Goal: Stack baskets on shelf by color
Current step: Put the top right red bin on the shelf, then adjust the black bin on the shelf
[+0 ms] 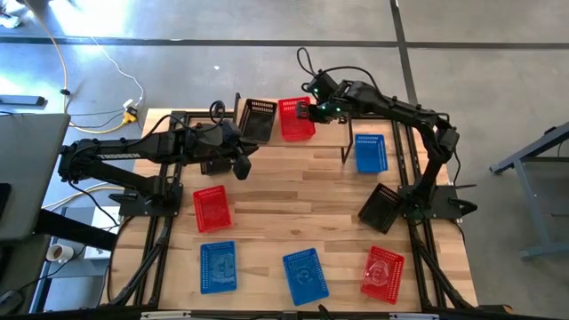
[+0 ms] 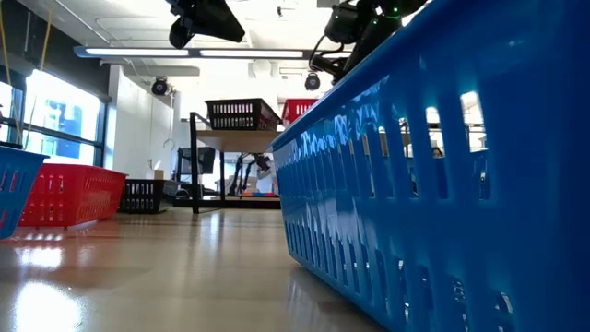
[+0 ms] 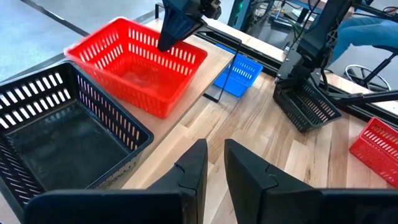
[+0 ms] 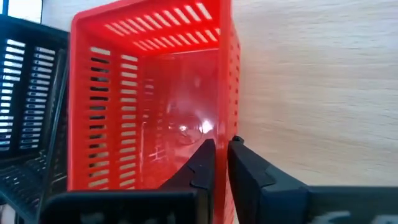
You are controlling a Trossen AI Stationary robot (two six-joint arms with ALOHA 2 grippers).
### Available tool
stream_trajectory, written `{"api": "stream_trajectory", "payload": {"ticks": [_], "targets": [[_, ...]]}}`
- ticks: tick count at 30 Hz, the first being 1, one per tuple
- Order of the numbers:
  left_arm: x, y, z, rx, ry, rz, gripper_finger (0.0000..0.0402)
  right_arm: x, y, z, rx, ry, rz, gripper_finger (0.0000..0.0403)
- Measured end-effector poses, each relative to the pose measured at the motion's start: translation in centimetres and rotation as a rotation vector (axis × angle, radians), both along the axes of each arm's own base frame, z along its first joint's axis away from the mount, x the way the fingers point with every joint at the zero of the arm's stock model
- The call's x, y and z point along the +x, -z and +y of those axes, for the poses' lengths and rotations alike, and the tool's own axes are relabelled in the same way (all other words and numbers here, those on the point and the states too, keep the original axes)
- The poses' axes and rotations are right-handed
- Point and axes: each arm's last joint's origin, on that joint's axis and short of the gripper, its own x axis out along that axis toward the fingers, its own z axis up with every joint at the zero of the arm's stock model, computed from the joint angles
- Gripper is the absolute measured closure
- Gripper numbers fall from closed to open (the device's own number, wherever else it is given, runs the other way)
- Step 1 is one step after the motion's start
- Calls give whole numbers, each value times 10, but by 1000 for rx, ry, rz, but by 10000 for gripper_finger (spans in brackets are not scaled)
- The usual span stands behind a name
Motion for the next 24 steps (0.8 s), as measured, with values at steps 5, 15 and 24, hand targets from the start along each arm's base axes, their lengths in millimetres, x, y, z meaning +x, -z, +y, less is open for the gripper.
{"api": "stream_trajectory", "payload": {"ticks": [5, 15, 24], "targets": [[0, 0, 0, 0, 0, 0, 355, 0, 0, 0, -3, 0, -3, 324], [-1, 0, 2, 26, -45, 3, 355, -6, -33, 0, -125, -35, 57, 297], [-1, -8, 21, 47, -124, -91, 355, -7, -53, 2, -224, -139, 71, 305]]}}
